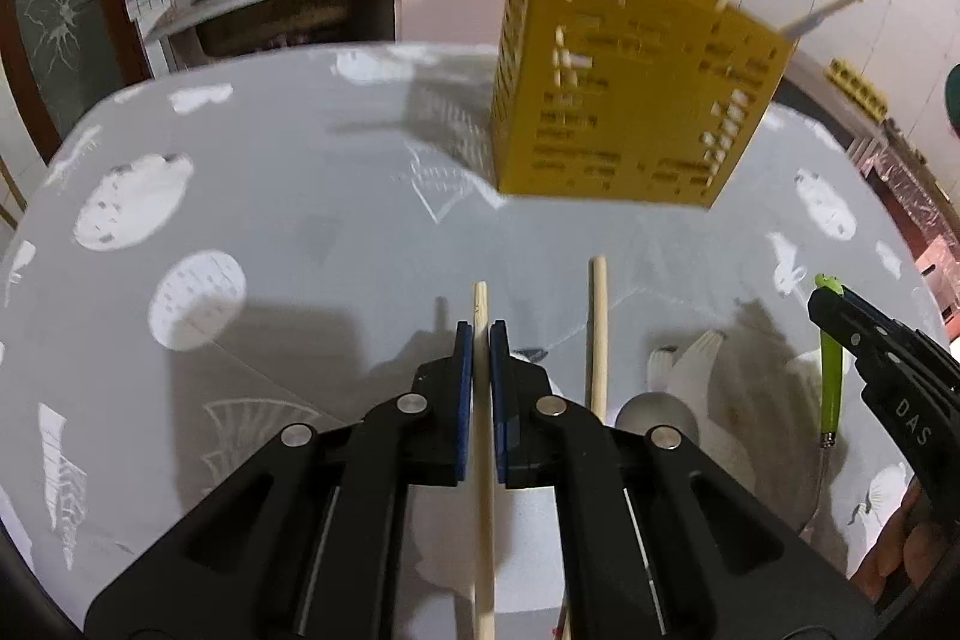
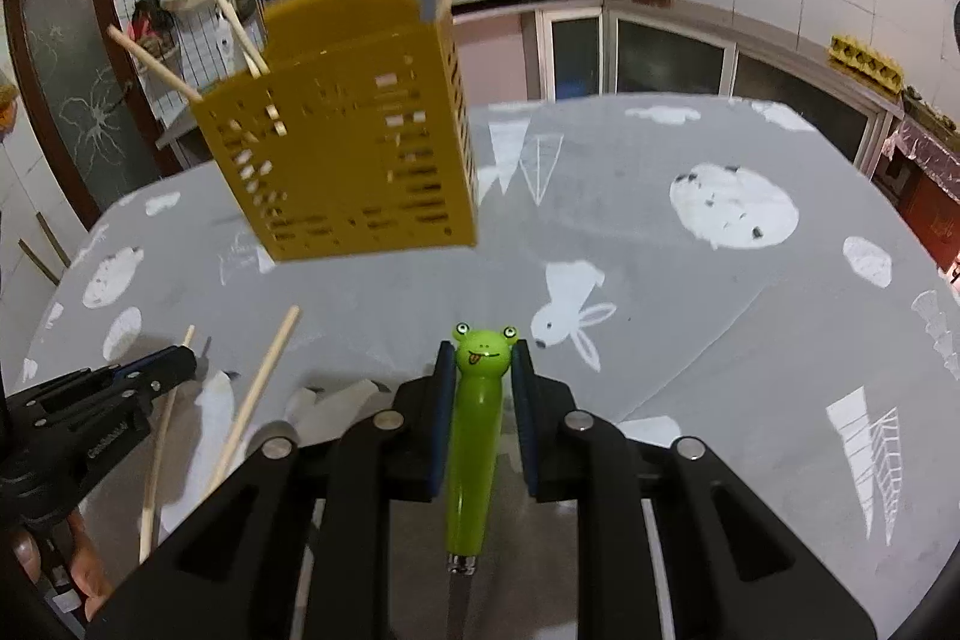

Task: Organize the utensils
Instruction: 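Lift the fork and chopstick and lower both into the yellow holder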

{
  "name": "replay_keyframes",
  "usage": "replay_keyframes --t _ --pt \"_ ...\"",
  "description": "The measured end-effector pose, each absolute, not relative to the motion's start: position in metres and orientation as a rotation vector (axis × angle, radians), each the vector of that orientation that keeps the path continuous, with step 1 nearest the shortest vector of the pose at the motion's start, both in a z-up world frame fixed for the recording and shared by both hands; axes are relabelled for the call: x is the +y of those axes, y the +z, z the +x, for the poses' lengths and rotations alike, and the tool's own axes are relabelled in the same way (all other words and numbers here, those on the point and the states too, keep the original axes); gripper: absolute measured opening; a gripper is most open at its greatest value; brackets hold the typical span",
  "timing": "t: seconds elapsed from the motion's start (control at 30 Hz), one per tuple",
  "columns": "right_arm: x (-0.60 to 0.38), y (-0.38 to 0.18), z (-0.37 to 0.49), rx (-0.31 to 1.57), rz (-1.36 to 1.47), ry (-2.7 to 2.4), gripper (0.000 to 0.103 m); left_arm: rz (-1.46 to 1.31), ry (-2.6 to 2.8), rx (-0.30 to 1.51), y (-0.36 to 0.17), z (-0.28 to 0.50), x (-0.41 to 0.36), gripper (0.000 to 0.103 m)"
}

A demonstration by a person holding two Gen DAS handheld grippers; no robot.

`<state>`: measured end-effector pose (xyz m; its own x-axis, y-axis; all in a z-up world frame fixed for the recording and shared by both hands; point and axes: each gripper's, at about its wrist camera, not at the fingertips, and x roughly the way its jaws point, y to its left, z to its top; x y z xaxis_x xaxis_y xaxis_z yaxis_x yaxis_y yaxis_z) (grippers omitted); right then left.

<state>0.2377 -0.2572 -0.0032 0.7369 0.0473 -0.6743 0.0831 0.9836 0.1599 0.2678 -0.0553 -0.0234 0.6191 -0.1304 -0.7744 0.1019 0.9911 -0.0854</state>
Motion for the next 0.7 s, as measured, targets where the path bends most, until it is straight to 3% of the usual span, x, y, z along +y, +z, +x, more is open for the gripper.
replay_keyframes --t 0.7 --pt "-0.251 0.049 0.193 0.496 0.157 -0.029 0.019 -0.085 -0.128 0.551 0.054 0.217 -0.019 0.004"
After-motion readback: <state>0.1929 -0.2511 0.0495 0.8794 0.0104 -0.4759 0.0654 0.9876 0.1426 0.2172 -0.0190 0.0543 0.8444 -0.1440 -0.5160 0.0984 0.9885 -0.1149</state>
